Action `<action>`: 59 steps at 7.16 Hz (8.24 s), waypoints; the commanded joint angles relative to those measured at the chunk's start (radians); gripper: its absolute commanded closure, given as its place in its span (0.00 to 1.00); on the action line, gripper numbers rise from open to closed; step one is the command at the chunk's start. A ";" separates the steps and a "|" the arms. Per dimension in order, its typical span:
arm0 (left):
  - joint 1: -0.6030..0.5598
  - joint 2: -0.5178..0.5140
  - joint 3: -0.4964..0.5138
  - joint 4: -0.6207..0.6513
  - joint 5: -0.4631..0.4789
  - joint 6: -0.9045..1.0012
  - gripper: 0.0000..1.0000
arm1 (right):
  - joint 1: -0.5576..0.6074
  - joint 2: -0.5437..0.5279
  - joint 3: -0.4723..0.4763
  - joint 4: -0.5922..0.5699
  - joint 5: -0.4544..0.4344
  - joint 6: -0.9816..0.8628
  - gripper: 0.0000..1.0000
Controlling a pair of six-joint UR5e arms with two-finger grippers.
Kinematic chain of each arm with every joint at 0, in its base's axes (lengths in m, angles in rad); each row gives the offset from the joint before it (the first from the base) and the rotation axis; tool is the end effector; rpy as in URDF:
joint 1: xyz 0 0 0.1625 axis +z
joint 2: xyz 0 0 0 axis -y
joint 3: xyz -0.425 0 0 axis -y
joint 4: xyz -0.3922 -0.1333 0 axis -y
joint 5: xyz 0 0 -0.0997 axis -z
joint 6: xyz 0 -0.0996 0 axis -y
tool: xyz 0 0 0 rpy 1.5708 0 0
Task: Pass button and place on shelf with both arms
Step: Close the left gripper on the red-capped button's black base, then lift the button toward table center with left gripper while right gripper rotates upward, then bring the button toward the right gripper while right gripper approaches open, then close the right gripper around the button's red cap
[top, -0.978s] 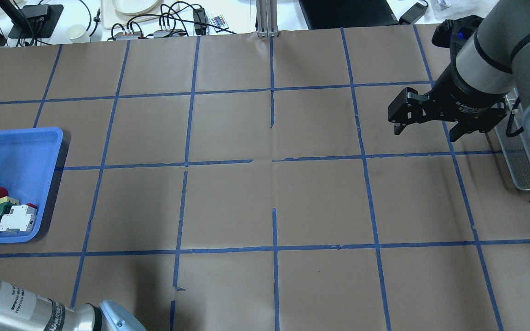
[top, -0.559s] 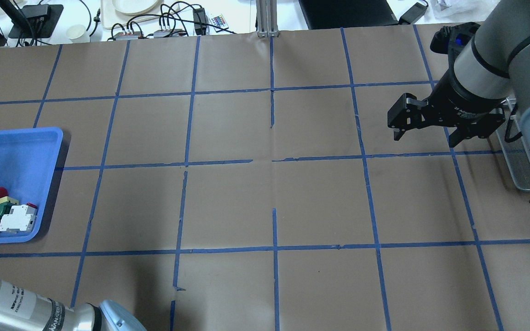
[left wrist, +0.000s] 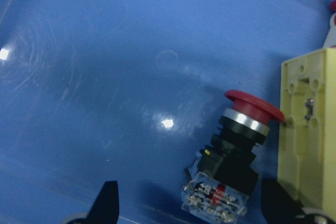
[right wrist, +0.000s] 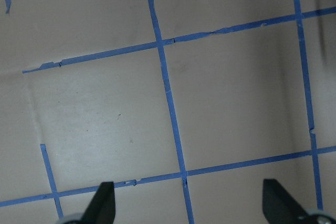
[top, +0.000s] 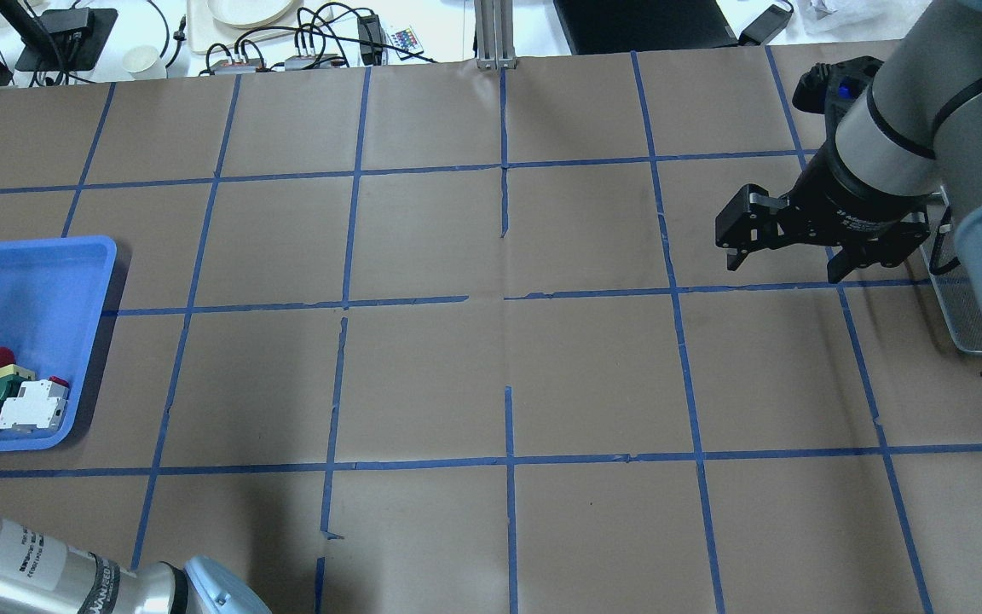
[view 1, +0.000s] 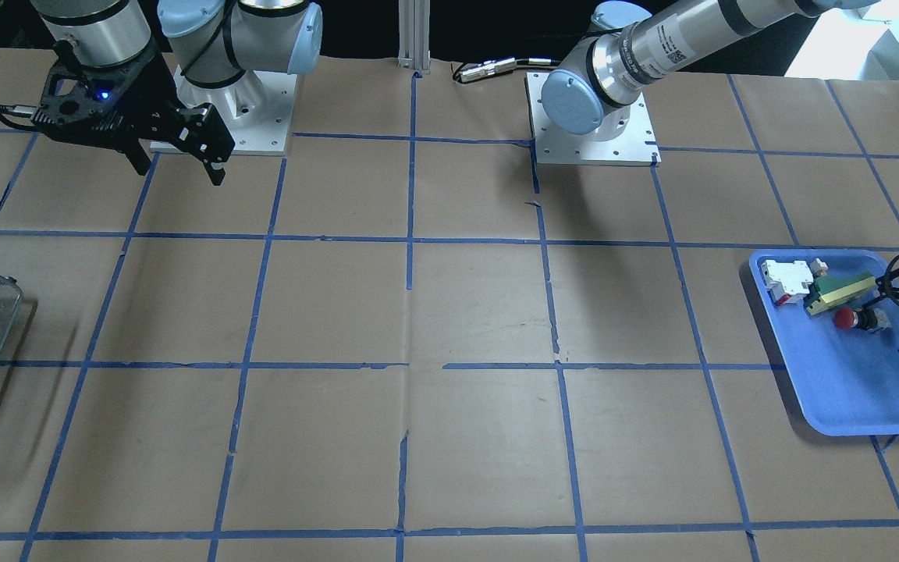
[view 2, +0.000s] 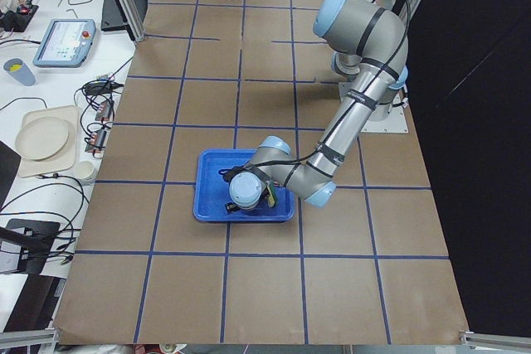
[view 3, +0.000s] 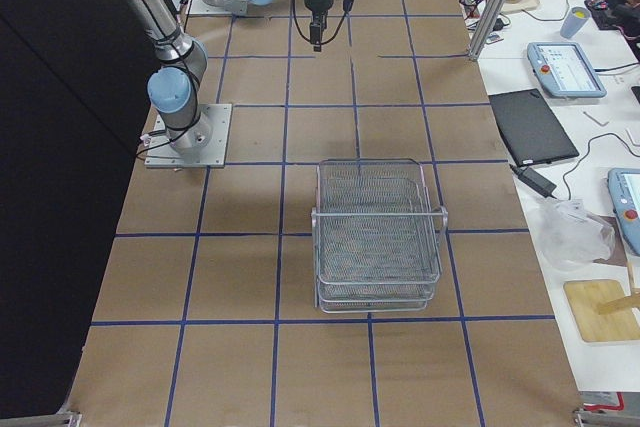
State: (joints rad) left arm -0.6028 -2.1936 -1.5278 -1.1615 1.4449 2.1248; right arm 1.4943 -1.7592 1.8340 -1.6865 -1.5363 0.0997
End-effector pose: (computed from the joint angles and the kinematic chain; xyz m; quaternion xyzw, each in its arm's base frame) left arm 0.4589 -0.4929 0.1785 -0.5391 -0.8356 0.0606 0.0865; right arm 0.1046 -0.4244 0.4553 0.0876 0.9958 -0.0202 0.0175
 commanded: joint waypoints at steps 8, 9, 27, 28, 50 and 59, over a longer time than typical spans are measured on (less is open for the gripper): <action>0.000 0.000 0.001 0.013 -0.011 0.104 0.67 | -0.006 0.001 -0.002 0.037 0.245 0.305 0.00; 0.000 0.003 0.003 0.013 -0.011 0.104 0.76 | -0.013 0.001 -0.002 0.045 0.314 0.347 0.00; -0.781 0.526 -0.042 -0.420 -0.216 -0.559 0.83 | -0.187 0.078 0.007 0.220 0.959 0.862 0.00; -0.818 0.538 -0.045 -0.415 -0.216 -0.628 0.83 | -0.189 0.081 0.028 0.220 1.038 0.862 0.00; -1.180 0.517 -0.043 -0.079 -0.253 -1.108 0.80 | -0.052 0.247 0.084 -0.130 1.222 1.259 0.00; -1.189 0.517 -0.045 -0.076 -0.253 -1.128 0.78 | -0.014 0.247 0.082 -0.182 1.213 1.299 0.00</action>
State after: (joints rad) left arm -1.7916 -1.6747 -1.5717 -1.2387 1.1919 0.9979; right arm 1.4770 -1.5112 1.9158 -1.8670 -0.3191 1.3974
